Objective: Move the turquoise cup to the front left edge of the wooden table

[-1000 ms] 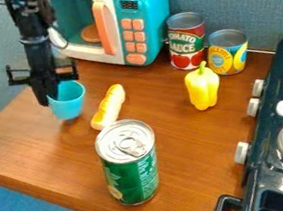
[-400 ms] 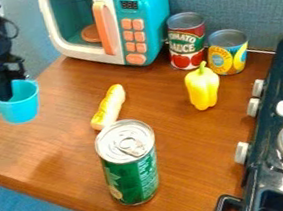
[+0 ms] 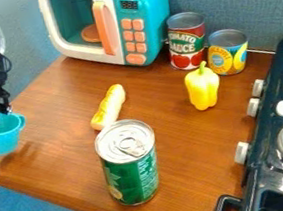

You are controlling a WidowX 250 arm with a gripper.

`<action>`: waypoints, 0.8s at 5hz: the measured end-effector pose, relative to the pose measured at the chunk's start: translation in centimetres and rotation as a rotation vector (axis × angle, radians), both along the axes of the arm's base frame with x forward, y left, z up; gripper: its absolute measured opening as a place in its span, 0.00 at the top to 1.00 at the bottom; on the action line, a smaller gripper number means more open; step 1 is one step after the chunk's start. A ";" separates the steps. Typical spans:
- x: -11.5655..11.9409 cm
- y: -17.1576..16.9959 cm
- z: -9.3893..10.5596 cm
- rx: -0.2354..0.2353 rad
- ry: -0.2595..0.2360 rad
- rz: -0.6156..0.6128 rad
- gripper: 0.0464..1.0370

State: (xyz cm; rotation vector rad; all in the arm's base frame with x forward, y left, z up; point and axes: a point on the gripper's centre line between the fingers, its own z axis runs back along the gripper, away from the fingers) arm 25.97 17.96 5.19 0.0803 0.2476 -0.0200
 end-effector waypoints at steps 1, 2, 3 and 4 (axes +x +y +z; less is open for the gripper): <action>-0.1 0.2 -1.5 -0.004 0.016 -0.059 0.95; 0.1 0.3 -1.7 -0.006 0.006 -0.083 0.95; 0.4 0.0 -1.8 -0.027 -0.015 -0.095 0.92; 0.6 -0.3 -1.9 -0.058 -0.043 -0.067 0.74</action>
